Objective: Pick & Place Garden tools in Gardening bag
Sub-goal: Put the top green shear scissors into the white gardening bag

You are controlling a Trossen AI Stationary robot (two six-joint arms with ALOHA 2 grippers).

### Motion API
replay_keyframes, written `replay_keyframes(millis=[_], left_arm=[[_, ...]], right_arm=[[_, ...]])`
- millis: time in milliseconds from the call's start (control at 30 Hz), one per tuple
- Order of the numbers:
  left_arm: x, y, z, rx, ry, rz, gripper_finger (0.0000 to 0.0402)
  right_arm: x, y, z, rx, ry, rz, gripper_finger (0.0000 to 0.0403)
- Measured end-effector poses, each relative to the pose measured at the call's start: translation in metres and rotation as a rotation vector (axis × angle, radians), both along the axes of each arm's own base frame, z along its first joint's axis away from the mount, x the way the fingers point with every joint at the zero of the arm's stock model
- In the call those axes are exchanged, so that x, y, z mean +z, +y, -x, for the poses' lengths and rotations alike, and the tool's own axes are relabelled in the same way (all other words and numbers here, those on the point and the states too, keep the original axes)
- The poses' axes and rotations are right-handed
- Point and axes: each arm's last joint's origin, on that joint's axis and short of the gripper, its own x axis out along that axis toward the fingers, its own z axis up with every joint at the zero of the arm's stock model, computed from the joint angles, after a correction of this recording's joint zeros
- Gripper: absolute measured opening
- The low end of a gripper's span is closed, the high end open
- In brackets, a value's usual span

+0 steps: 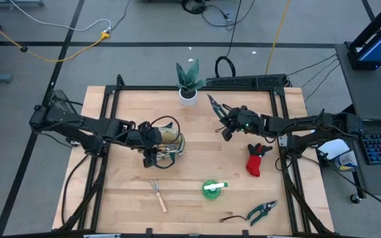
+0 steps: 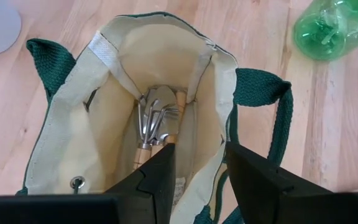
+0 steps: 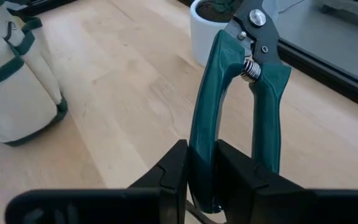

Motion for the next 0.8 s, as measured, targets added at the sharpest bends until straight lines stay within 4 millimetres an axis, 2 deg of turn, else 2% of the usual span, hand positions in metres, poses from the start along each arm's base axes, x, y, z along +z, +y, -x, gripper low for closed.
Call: replay_keyframes(millis=[433, 800], left_arm=[[0.000, 0.000, 0.000, 0.001, 0.000, -0.001, 0.0147], [0.000, 0.000, 0.000, 0.001, 0.000, 0.000, 0.0147]], right_arm=[[0.003, 0.005, -0.004, 0.128, -0.042, -0.018, 0.0056], [0.011, 0.021, -0.011, 0.240, -0.105, 0.047, 0.0056]])
